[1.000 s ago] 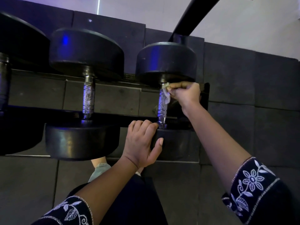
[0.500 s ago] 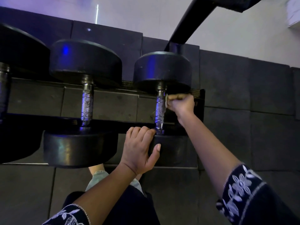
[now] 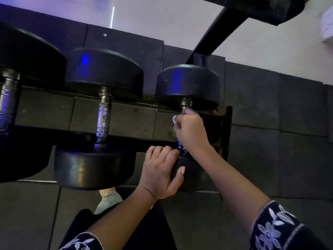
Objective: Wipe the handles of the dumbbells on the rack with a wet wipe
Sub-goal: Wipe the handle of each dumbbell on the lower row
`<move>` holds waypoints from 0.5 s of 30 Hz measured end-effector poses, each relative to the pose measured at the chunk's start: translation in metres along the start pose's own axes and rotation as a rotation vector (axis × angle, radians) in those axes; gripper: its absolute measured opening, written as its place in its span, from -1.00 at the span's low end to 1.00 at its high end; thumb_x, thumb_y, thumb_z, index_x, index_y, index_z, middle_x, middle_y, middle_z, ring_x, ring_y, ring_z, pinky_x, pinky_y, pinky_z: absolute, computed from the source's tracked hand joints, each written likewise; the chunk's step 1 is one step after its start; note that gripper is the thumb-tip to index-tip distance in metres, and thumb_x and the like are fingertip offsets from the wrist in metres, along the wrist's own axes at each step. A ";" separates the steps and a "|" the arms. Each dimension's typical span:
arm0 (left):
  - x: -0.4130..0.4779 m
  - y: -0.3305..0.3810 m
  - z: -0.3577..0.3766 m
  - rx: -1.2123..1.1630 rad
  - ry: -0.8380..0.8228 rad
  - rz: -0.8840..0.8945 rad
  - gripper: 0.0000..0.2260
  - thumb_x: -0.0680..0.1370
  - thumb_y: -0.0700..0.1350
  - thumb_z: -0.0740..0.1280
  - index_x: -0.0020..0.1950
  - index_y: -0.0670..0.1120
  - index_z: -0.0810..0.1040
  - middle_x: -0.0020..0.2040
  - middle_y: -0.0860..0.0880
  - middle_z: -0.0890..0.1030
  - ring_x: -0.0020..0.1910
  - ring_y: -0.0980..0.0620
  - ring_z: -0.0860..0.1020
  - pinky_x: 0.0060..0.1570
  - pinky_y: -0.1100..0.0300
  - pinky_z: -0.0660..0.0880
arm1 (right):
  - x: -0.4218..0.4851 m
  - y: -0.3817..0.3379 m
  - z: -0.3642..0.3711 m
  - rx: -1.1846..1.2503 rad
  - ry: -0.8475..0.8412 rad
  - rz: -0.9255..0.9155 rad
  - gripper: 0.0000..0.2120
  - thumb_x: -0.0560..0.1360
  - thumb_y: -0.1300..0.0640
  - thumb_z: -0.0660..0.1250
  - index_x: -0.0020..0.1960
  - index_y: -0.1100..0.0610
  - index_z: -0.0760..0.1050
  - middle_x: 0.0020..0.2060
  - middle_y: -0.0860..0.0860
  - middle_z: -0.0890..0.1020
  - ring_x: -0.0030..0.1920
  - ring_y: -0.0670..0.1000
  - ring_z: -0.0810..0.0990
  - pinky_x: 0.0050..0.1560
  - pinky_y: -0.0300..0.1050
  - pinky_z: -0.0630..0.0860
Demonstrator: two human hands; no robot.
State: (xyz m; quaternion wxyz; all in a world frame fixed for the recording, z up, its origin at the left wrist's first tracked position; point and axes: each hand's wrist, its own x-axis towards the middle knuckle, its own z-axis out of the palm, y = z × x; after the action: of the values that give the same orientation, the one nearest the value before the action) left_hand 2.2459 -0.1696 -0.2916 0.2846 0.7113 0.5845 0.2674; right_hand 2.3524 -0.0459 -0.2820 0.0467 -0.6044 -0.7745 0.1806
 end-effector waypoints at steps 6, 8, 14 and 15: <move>-0.001 -0.001 0.000 -0.006 0.052 0.015 -0.61 0.54 0.10 0.15 0.06 -0.17 0.57 -0.08 -0.07 0.54 -0.15 -0.10 0.48 -0.04 -0.08 0.42 | 0.008 0.022 -0.005 0.008 0.094 -0.132 -0.78 0.53 0.14 0.24 -0.20 0.22 0.57 -0.19 0.13 0.53 -0.15 0.18 0.51 -0.19 0.01 0.54; -0.001 -0.001 -0.001 -0.002 0.052 0.017 -0.61 0.54 0.10 0.16 0.06 -0.18 0.57 -0.08 -0.08 0.54 -0.15 -0.11 0.47 -0.05 -0.08 0.42 | 0.009 0.019 -0.001 -0.022 0.135 -0.170 -0.85 0.51 0.21 0.27 -0.18 0.21 0.58 -0.19 0.14 0.53 -0.18 0.19 0.49 -0.17 0.00 0.52; 0.000 -0.001 -0.001 -0.011 0.074 0.040 -0.63 0.52 0.08 0.19 0.06 -0.19 0.57 -0.07 -0.09 0.55 -0.16 -0.13 0.47 -0.06 -0.08 0.41 | 0.001 0.025 -0.013 0.335 0.182 0.181 -0.91 0.42 0.22 0.40 -0.13 0.12 0.68 -0.26 0.02 0.62 -0.31 -0.14 0.55 -0.21 -0.28 0.45; 0.001 -0.001 -0.001 -0.011 0.080 0.044 -0.63 0.52 0.08 0.19 0.06 -0.19 0.57 -0.07 -0.09 0.55 -0.16 -0.13 0.47 -0.06 -0.08 0.41 | 0.007 0.027 -0.013 0.463 0.203 0.339 -0.89 0.39 0.24 0.41 -0.13 0.10 0.69 -0.30 -0.02 0.65 -0.35 -0.21 0.55 -0.22 -0.34 0.44</move>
State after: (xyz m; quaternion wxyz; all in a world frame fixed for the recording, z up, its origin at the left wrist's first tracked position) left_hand 2.2441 -0.1687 -0.2915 0.2589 0.7109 0.5783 0.3051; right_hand 2.3788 -0.0308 -0.2795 0.2294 -0.7134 -0.5921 0.2965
